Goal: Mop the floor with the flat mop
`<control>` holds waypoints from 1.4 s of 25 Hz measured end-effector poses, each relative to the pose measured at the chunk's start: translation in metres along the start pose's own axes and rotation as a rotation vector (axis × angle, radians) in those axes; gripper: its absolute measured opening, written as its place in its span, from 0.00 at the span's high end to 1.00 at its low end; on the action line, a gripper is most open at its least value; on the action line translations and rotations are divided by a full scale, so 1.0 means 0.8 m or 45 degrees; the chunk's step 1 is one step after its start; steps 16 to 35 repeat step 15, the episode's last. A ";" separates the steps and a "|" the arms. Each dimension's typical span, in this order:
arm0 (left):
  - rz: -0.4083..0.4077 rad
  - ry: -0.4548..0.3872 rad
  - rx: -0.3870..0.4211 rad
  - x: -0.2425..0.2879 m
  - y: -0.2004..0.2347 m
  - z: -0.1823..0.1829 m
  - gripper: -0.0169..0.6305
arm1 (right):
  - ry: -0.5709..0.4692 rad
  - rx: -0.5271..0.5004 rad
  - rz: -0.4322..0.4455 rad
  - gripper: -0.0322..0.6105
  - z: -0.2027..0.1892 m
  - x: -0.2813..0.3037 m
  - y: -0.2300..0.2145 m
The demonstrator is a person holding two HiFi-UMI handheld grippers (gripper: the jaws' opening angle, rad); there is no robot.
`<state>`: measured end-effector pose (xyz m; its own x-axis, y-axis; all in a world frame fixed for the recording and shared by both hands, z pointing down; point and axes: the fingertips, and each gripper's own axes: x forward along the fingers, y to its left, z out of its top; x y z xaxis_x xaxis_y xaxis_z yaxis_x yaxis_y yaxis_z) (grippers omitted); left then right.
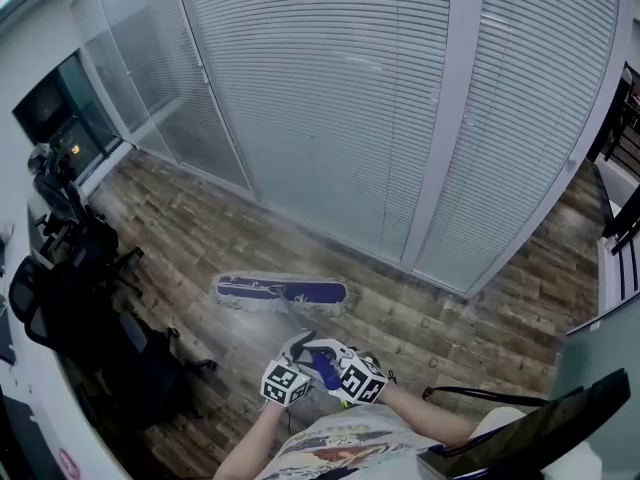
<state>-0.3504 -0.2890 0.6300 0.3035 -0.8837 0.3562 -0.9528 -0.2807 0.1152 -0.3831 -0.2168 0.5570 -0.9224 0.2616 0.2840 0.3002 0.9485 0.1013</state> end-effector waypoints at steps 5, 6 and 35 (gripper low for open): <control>0.030 0.003 -0.002 0.032 0.037 0.013 0.59 | -0.007 -0.008 0.023 0.75 -0.006 0.011 -0.047; 0.031 0.008 0.000 0.036 0.041 0.015 0.59 | -0.009 -0.005 0.022 0.75 -0.006 0.012 -0.054; 0.025 0.052 -0.003 0.074 0.036 0.026 0.59 | 0.004 0.023 0.023 0.75 -0.017 -0.015 -0.087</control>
